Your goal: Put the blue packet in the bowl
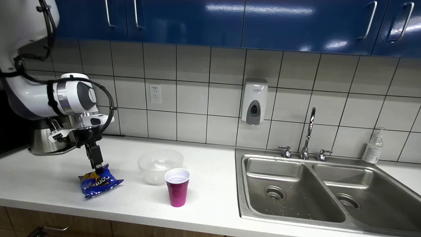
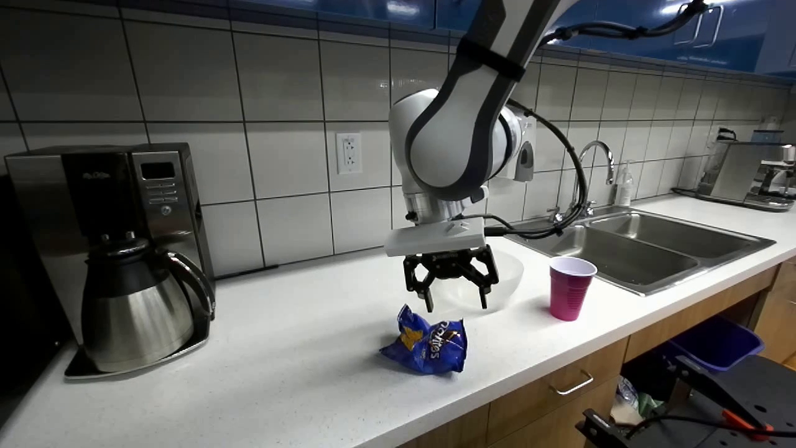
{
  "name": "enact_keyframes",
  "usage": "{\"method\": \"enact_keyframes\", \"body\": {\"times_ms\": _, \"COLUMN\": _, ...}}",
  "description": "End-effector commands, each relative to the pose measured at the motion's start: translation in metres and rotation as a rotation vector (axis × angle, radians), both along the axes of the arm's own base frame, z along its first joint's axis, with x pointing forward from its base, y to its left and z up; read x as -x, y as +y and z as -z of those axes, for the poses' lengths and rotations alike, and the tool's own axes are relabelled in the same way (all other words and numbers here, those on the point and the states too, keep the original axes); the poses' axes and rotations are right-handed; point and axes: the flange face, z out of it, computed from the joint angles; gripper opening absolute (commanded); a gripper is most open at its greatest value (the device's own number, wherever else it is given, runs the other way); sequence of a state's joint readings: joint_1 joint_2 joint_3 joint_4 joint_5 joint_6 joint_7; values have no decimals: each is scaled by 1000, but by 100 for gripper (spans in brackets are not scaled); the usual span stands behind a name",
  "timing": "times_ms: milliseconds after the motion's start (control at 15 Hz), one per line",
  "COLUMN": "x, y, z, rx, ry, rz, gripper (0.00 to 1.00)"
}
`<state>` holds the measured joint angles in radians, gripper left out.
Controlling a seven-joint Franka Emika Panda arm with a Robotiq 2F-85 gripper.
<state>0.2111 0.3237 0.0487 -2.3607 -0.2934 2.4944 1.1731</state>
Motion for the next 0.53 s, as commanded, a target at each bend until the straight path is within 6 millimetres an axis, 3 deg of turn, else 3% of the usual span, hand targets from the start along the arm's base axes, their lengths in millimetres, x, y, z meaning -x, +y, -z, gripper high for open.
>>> {"method": "enact_keyframes", "body": {"times_ms": 0, "x": -3, "y": 3, "z": 16, "rx": -1, "ry": -34, "rz": 5, "gripper": 100}}
{"method": "enact_keyframes", "body": {"times_ms": 467, "x": -2, "y": 12, "z": 43, "rx": -16, "ry": -63, "rz": -15, "gripper": 100}}
